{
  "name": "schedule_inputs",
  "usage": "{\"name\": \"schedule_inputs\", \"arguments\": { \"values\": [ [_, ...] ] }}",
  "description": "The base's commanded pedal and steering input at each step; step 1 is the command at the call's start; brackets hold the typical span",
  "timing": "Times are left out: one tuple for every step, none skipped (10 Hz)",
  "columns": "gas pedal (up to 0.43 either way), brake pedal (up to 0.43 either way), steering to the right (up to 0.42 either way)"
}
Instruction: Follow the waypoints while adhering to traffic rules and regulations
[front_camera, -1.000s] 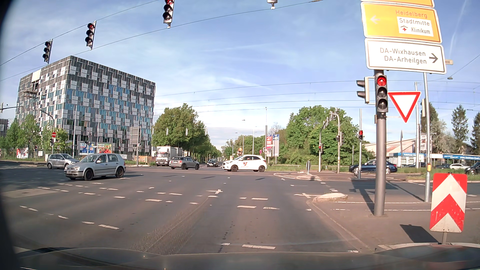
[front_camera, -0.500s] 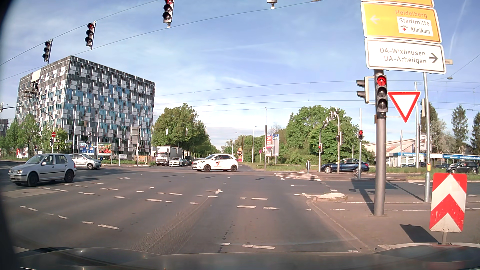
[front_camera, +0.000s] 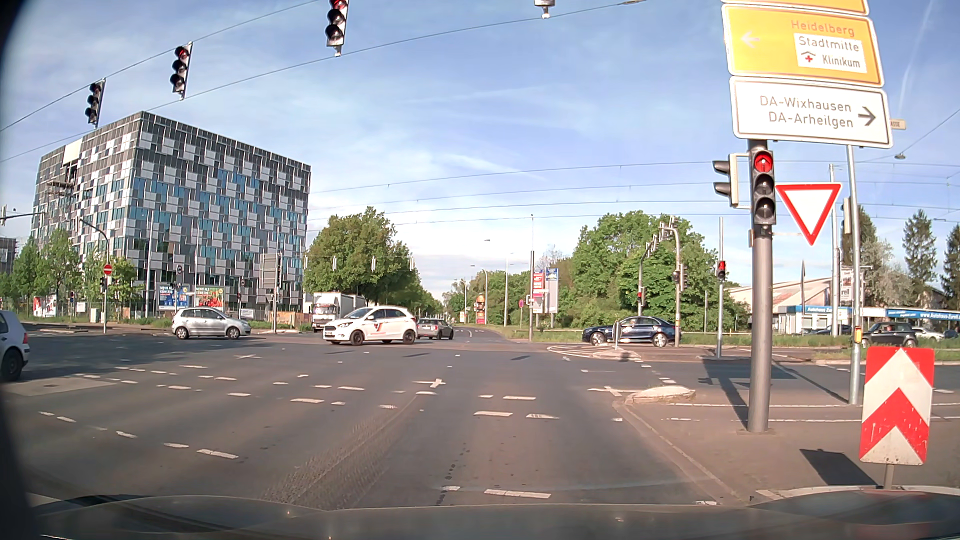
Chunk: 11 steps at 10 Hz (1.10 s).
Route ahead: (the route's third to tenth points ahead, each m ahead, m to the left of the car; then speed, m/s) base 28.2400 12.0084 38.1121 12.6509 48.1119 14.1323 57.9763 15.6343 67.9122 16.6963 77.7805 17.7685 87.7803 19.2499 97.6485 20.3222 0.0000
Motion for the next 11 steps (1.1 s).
{"name": "schedule_inputs", "arguments": {
  "values": [
    [0.0,0.091,-0.015],
    [0.0,0.085,-0.015],
    [0.0,0.091,-0.015],
    [0.0,0.091,-0.015],
    [0.0,0.085,-0.015],
    [0.0,0.085,-0.015],
    [0.0,0.085,-0.015],
    [0.0,0.085,-0.015],
    [0.0,0.085,-0.015],
    [0.0,0.085,-0.015],
    [0.0,0.085,-0.015]
  ]
}}
